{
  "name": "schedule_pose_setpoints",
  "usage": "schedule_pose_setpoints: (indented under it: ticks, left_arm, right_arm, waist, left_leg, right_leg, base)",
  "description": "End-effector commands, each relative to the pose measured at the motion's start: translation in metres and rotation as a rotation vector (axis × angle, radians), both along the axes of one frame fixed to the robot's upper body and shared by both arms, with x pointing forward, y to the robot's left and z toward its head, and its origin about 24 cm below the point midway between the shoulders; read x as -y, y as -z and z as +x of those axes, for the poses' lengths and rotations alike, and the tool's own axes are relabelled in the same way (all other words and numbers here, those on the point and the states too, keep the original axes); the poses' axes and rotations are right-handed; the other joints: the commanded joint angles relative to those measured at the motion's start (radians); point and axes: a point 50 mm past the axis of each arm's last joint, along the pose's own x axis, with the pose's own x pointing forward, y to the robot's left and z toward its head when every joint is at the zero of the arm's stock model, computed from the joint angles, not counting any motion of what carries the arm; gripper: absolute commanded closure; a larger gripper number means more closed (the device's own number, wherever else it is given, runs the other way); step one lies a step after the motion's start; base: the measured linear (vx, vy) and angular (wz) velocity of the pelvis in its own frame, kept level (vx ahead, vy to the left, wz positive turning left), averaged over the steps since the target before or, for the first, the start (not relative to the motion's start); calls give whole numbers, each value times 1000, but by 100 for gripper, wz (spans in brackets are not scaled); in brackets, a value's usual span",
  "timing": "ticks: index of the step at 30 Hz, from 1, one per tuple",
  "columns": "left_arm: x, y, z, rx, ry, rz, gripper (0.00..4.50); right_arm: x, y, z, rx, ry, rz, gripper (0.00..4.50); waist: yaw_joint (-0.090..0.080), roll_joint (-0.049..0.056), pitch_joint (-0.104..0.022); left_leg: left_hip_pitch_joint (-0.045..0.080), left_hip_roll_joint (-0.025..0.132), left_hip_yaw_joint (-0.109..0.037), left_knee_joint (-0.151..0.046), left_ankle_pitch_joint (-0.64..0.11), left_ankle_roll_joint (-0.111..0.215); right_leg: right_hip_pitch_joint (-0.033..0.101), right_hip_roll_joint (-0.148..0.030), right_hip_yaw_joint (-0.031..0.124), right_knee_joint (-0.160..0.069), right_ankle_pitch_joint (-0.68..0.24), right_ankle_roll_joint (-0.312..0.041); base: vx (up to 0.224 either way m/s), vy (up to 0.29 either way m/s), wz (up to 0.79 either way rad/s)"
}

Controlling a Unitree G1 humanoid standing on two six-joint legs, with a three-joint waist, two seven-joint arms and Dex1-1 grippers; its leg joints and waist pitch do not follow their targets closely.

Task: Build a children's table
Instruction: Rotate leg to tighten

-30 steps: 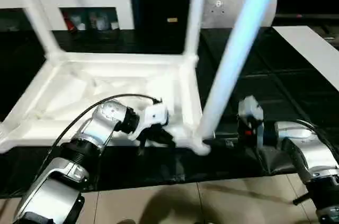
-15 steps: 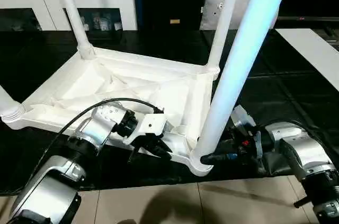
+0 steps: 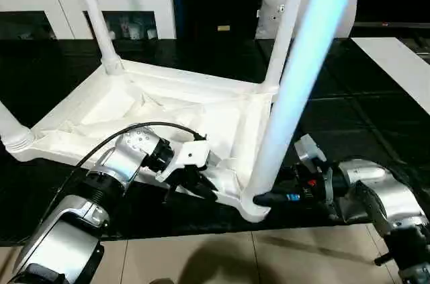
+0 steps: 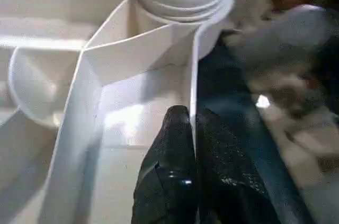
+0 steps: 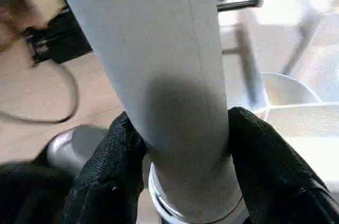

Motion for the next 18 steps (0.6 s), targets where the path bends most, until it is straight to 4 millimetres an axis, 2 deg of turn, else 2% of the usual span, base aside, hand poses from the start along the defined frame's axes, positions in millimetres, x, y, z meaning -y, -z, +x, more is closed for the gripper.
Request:
schedule_pose_setpoints:
  ticks: [1,2,4,6,7,8,9,12,13,16,18]
  left_arm:
    - [19,-14,11,66,-175,-105,450]
    - [19,-14,11,66,-175,-105,450]
    - [24,-16,12,56,-224,-114,450]
    - [33,-18,14,50,-287,-127,450]
    - [39,-19,17,51,-333,-135,450]
    - [40,-19,17,52,-339,-137,450]
    - [47,-20,20,61,-389,-144,450]
    - [66,-23,27,113,-514,-169,450]
    - [66,-23,27,113,-514,-169,450]
    - [75,-27,31,163,-594,-187,450]
    - [81,-29,31,186,-627,-190,450]
  right_arm:
    - [-24,0,2,64,87,21,243]
    - [-24,0,2,64,87,21,244]
    - [-29,3,6,73,175,8,245]
    - [-36,7,18,60,330,-5,249]
    - [-41,9,25,55,425,-6,250]
    - [-42,9,26,55,438,-6,252]
    - [-46,11,33,54,517,-19,252]
    - [-58,15,47,26,724,-33,253]
    - [-58,15,47,26,724,-33,254]
    - [-62,15,56,19,870,-33,254]
    - [-64,13,60,57,944,-52,254]
  waist:
    - [-10,-1,-69]
    - [-18,-2,-66]
    - [-29,-6,-69]
    - [-47,-3,-68]
    - [-59,-4,-69]
    - [-72,-3,-69]
    - [-77,-4,-70]
    - [-90,0,-73]
    - [-93,0,-73]
    - [-93,-1,-78]
    - [-92,2,-81]
  left_leg:
    - [10,22,-4,-73,-223,27]
    - [9,20,-6,-74,-224,20]
    - [-1,16,-9,-75,-215,28]
    - [0,19,-9,-75,-208,21]
    - [-1,12,-9,-71,-213,24]
    - [-5,10,-9,-70,-209,27]
    - [-5,7,-8,-68,-204,36]
    - [-3,9,-8,-66,-180,38]
    - [-6,8,-8,-66,-179,41]
    - [-10,12,-8,-67,-146,59]
    - [-10,14,-6,-65,-120,67]
  right_leg:
    - [54,-68,41,-88,-481,-111]
    - [52,-67,38,-91,-497,-102]
    - [61,-67,37,-91,-501,-87]
    - [54,-65,38,-87,-479,-101]
    - [56,-64,33,-93,-494,-100]
    - [56,-63,34,-90,-495,-102]
    - [59,-62,32,-98,-503,-93]
    - [54,-61,34,-93,-461,-114]
    - [55,-60,34,-90,-449,-120]
    - [59,-58,37,-80,-355,-145]
    - [60,-59,42,-69,-273,-175]
  base:
    - [0,0,0]
    - [0,0,0]
    - [0,0,0]
    - [0,0,0]
    - [0,0,0]
    - [0,0,0]
    - [0,0,0]
    - [0,0,0]
    - [0,0,0]
    - [0,0,0]
    - [0,0,0]
